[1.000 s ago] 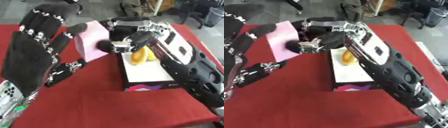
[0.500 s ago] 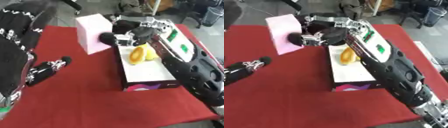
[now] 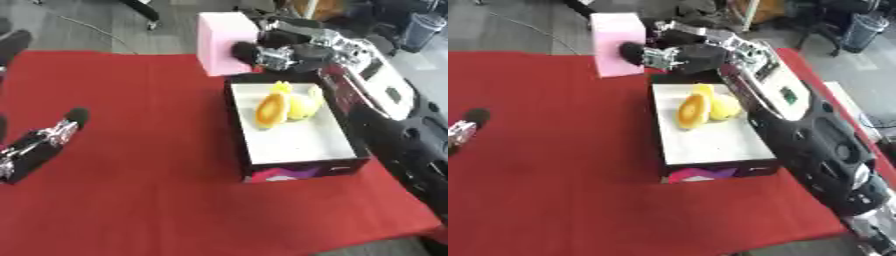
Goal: Pick up the objects with one hand, pass them to the other hand, and then place them into the box on the other side of the table.
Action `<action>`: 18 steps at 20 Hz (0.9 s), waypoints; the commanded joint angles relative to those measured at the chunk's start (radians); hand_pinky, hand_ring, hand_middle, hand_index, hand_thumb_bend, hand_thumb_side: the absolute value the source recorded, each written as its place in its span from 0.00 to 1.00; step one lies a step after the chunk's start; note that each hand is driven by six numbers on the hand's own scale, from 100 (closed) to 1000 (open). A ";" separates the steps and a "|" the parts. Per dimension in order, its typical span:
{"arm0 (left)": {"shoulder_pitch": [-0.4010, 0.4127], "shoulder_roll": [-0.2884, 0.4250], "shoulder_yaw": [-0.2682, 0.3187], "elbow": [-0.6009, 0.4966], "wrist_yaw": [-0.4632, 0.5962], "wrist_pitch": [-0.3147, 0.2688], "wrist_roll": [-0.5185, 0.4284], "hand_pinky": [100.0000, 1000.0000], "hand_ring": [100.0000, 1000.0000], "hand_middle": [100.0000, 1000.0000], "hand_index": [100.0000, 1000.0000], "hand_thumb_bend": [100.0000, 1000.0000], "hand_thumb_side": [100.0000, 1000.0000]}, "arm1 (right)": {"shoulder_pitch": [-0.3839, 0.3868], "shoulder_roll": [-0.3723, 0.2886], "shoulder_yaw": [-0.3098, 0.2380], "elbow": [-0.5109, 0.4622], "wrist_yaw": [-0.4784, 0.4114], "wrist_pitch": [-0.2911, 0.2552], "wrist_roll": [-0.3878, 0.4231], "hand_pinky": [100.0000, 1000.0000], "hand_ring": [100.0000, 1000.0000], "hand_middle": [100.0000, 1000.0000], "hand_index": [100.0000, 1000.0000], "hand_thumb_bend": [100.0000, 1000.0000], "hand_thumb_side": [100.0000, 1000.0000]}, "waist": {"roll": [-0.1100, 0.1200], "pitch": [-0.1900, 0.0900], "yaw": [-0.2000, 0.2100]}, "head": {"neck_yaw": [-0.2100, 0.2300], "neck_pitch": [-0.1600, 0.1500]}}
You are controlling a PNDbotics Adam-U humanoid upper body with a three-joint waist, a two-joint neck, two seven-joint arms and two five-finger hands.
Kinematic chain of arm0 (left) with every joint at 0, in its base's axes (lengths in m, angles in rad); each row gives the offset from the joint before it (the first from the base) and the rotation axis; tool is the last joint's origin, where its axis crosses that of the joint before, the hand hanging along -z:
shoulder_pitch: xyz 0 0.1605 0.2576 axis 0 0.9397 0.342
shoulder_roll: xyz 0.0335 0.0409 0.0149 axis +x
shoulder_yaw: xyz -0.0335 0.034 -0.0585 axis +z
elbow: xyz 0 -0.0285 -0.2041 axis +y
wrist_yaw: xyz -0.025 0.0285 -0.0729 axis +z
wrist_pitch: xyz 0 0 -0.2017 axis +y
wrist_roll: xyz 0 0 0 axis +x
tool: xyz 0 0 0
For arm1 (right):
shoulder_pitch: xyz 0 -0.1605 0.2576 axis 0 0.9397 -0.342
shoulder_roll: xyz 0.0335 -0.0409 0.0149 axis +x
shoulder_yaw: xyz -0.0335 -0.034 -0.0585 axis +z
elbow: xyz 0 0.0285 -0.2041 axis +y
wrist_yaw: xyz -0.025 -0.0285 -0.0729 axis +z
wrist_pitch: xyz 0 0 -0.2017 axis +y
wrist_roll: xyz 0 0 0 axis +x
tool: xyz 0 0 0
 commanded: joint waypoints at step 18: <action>0.131 -0.006 0.138 -0.138 0.061 0.071 0.121 0.66 0.65 0.70 0.76 0.45 0.16 | 0.125 -0.188 -0.132 0.299 0.246 -0.181 0.024 1.00 1.00 0.38 0.81 0.00 0.11 | 0.005 -0.013 0.014 | -0.067 -0.010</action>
